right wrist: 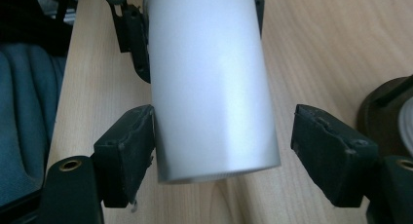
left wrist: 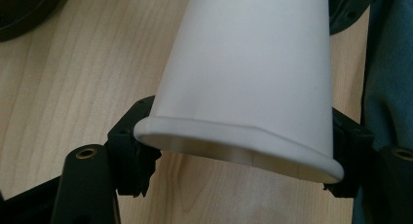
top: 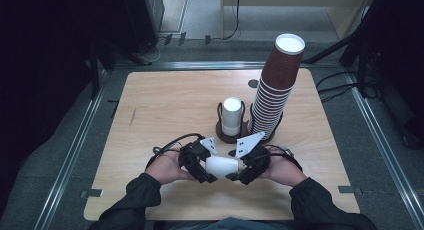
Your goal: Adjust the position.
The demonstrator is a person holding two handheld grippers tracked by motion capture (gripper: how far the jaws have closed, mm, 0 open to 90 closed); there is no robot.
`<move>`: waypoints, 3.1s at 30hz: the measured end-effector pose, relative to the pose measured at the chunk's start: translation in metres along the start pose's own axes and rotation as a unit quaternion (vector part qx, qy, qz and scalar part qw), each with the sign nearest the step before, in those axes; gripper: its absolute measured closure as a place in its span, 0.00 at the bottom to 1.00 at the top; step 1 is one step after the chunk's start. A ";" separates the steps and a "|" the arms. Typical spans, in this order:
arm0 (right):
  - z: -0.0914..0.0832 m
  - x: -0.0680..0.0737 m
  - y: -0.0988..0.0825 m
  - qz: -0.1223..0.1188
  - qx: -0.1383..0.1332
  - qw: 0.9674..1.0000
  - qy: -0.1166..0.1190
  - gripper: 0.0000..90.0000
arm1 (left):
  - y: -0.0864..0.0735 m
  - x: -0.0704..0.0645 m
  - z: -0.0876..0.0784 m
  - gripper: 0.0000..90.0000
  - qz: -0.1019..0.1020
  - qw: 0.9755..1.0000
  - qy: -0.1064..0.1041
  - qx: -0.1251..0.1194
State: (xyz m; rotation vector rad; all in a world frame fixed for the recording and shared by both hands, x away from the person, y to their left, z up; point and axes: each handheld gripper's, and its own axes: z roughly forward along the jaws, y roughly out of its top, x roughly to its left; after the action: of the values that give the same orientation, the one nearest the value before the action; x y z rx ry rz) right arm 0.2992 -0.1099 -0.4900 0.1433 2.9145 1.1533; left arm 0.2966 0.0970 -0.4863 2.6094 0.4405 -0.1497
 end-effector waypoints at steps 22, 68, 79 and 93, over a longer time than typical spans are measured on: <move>-0.001 -0.002 0.000 -0.011 0.004 1.000 0.021 0.38 | -0.002 0.000 -0.008 0.14 0.006 0.999 0.016 -0.035; -0.025 -0.012 0.003 0.068 -0.124 0.989 0.052 0.24 | -0.017 0.007 -0.057 0.38 -0.033 0.970 -0.041 -0.237; -0.019 -0.014 -0.001 0.072 -0.083 0.994 0.019 0.24 | -0.012 0.008 -0.056 0.37 -0.021 0.988 0.020 -0.155; 0.004 -0.009 -0.001 0.047 -0.035 0.998 0.011 0.25 | 0.005 0.003 -0.038 0.36 -0.017 0.996 0.018 -0.086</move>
State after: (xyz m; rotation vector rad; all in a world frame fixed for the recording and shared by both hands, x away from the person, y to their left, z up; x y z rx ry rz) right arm 0.3083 -0.1088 -0.4944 0.2713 2.9103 1.2754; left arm 0.3017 0.1121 -0.4511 2.4404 0.4882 -0.0739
